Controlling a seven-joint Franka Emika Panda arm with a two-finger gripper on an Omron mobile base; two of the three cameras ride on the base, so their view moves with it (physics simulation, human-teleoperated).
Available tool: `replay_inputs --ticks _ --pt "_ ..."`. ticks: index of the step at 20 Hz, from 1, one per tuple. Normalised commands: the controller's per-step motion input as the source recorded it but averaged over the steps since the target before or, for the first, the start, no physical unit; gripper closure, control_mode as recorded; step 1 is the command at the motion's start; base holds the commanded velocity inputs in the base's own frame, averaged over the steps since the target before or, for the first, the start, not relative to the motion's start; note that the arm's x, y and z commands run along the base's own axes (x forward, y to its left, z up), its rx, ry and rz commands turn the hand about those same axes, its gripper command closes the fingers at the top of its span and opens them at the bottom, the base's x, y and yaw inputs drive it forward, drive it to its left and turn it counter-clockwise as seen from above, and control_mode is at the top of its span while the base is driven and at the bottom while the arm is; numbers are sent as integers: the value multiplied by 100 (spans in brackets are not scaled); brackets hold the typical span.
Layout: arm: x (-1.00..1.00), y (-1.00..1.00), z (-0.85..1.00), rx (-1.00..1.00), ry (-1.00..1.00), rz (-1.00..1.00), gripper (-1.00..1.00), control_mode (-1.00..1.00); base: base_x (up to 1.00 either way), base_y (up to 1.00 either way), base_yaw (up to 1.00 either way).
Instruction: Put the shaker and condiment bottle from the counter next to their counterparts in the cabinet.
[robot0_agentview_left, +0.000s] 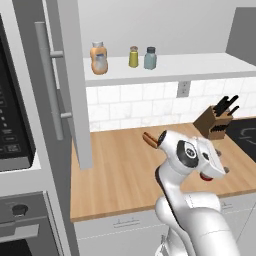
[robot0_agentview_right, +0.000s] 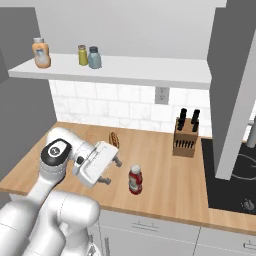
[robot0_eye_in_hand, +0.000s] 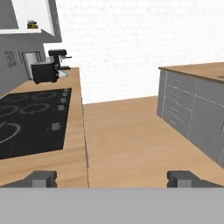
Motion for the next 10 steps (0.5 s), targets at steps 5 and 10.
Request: replay_inputs --ticks 5,10 --pt "23 0 -6 0 -5 3 -100 -100 0 0 0" --pt "55 -1 0 0 0 8 -100 -100 0 0 0"
